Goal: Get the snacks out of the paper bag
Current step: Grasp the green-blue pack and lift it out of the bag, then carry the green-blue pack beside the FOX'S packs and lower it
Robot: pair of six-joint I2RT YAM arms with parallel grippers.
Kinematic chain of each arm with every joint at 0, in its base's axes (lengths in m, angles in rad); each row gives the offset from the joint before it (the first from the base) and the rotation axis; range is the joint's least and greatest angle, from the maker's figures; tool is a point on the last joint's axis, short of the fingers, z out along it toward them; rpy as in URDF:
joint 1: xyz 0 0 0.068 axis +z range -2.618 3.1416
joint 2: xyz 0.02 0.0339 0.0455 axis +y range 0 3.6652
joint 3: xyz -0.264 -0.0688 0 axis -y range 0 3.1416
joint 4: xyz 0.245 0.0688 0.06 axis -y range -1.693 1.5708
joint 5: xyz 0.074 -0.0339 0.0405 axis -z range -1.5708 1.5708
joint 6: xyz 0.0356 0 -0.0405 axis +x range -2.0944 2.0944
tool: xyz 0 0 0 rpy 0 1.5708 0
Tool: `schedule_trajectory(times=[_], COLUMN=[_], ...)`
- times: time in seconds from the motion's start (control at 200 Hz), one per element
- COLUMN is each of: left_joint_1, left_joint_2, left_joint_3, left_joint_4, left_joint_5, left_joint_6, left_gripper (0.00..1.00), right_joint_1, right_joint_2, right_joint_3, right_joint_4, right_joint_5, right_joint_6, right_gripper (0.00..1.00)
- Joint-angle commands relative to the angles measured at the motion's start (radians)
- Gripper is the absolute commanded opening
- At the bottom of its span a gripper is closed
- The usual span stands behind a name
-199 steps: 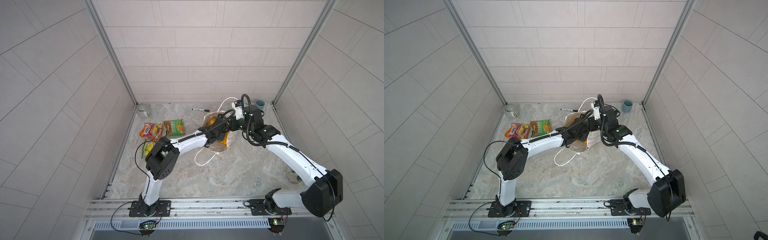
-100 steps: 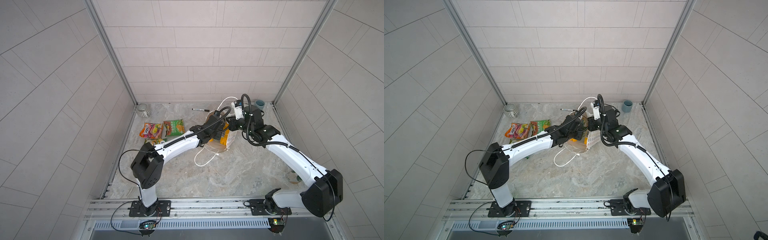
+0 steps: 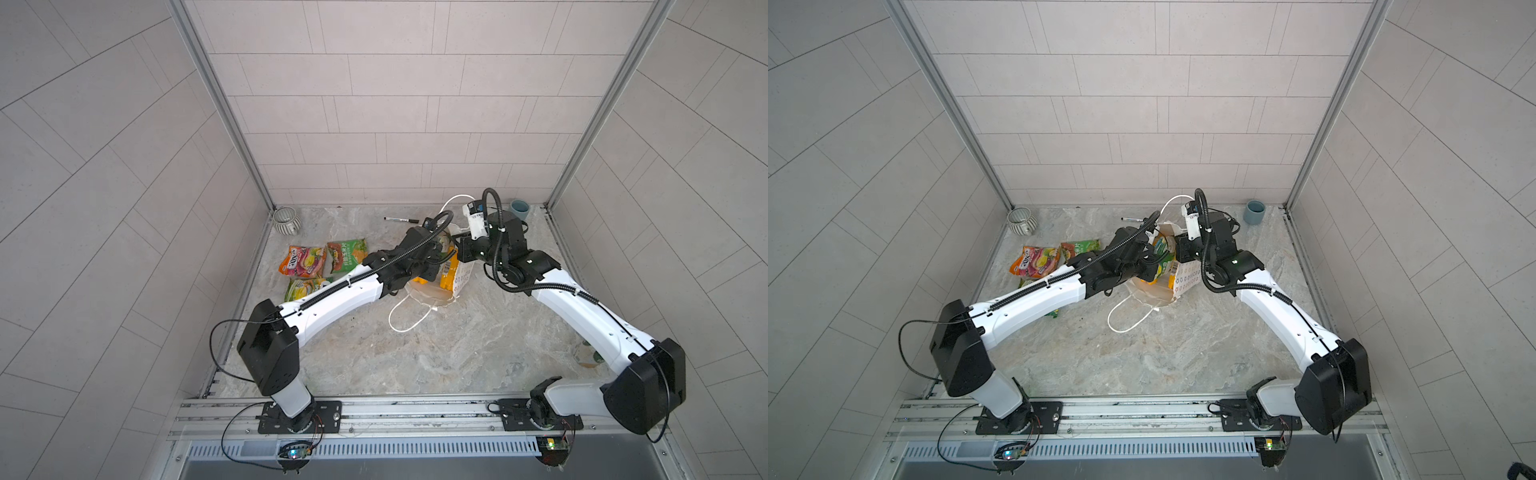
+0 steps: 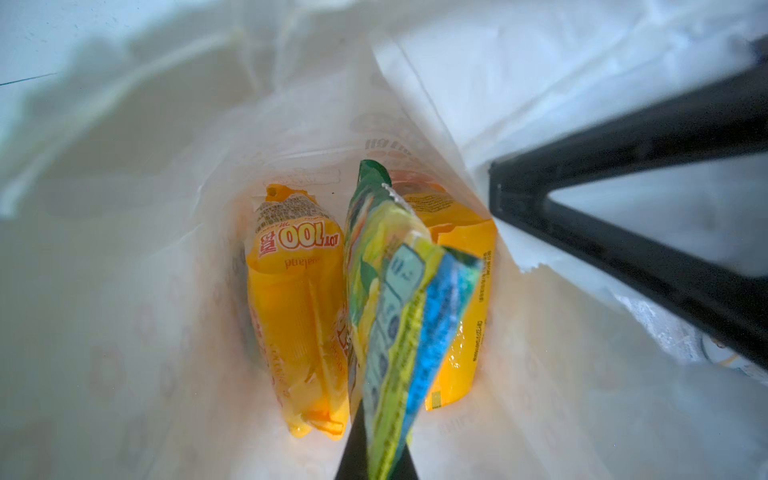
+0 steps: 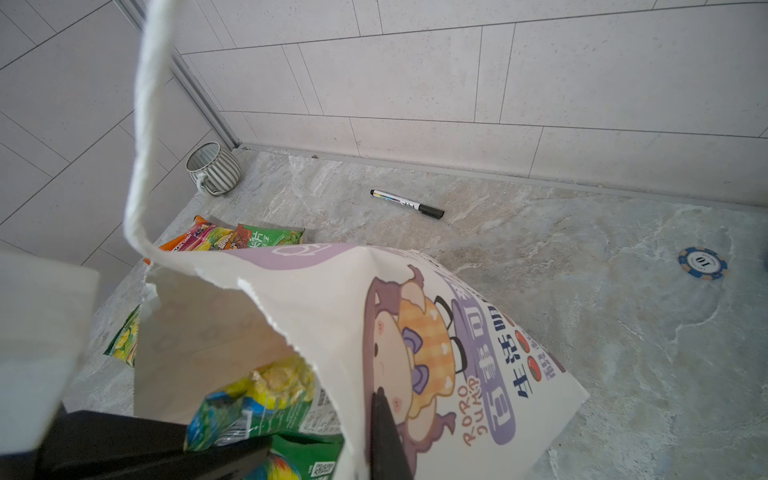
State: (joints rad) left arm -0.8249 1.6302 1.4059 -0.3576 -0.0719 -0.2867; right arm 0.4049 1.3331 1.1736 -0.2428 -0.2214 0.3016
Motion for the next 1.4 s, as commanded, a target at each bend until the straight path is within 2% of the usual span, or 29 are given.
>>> schedule_trajectory(times=[0.0, 0.28, 0.55, 1.011, 1.176, 1.396], left_joint_1=[-0.001, 0.000, 0.004, 0.022, 0.057, 0.090], left_joint_2=[-0.084, -0.252, -0.355, -0.396, -0.430, -0.443], left_joint_3=[0.035, -0.034, -0.047, -0.013, -0.005, 0.003], left_joint_4=[-0.025, -0.041, -0.060, -0.133, -0.150, -0.144], left_joint_5=[0.021, 0.009, 0.057, 0.178, 0.264, 0.323], left_joint_6=[0.028, 0.107, 0.173, 0.236, 0.273, 0.299], left_gripper=[0.00, 0.00, 0.00, 0.00, 0.00, 0.00], right_joint_1=[-0.003, -0.015, -0.027, -0.052, -0.064, -0.075], right_joint_2=[-0.028, -0.055, -0.064, -0.063, -0.053, -0.027], right_joint_3=[-0.012, -0.025, -0.038, -0.046, -0.033, -0.002], right_joint_4=[-0.007, -0.012, -0.005, 0.001, -0.001, -0.014], right_joint_5=[-0.001, 0.010, 0.003, -0.020, -0.035, -0.036], right_joint_6=[0.017, 0.011, 0.017, 0.040, 0.063, 0.093], right_gripper=[0.00, 0.00, 0.00, 0.00, 0.00, 0.00])
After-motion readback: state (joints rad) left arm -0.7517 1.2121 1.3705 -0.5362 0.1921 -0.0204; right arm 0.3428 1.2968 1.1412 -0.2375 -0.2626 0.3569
